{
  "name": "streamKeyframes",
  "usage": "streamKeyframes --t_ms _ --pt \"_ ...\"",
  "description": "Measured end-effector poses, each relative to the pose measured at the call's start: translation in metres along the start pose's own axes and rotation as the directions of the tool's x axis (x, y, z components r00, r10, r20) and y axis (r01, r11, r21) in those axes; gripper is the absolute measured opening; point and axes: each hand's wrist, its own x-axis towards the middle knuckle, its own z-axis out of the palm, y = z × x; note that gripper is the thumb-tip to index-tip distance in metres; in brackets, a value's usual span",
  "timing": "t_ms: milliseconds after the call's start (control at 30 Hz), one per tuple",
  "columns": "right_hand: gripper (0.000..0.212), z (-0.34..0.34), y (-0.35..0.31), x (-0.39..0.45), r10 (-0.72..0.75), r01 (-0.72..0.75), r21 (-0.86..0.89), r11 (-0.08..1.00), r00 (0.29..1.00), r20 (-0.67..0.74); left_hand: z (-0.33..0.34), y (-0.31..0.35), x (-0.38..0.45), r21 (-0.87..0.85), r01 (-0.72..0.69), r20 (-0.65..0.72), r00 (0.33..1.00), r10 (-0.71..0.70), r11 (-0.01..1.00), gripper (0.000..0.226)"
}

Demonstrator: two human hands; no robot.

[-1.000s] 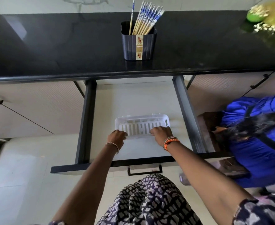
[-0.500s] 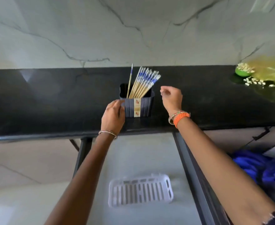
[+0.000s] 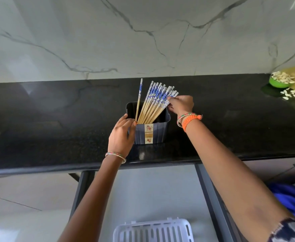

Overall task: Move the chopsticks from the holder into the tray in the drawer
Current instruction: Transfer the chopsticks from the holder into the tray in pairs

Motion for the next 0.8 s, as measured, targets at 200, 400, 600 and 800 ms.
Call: streamKeyframes --t_ms 200,400,600,800 --pt "0.026 -0.008 -0.02 -0.009 0.053 -0.043 0.161 0.986 0.997 -0.058 -0.005 0.01 -0.001 -0.058 0.061 0.016 0.998 -0.06 0.996 0.032" --pt "0.019 -0.037 -0.048 -0.026 0.019 0.013 0.209 0.978 0.989 -0.149 -0.023 0.017 -0.018 -0.108 0.061 -0.037 0.997 -0.065 0.992 0.037" --pt "0.015 -0.093 -0.076 -0.074 -0.064 0.154 0.369 0.916 0.967 -0.245 -0.043 0.028 -0.057 -0.148 0.085 -0.043 0.995 -0.093 0.985 0.035" --pt "0.022 -0.136 -0.012 -0.153 0.194 -0.037 0.673 0.739 0.968 -0.159 -0.034 0.021 -0.158 -0.243 0.359 0.056 0.933 -0.356 0.901 0.033"
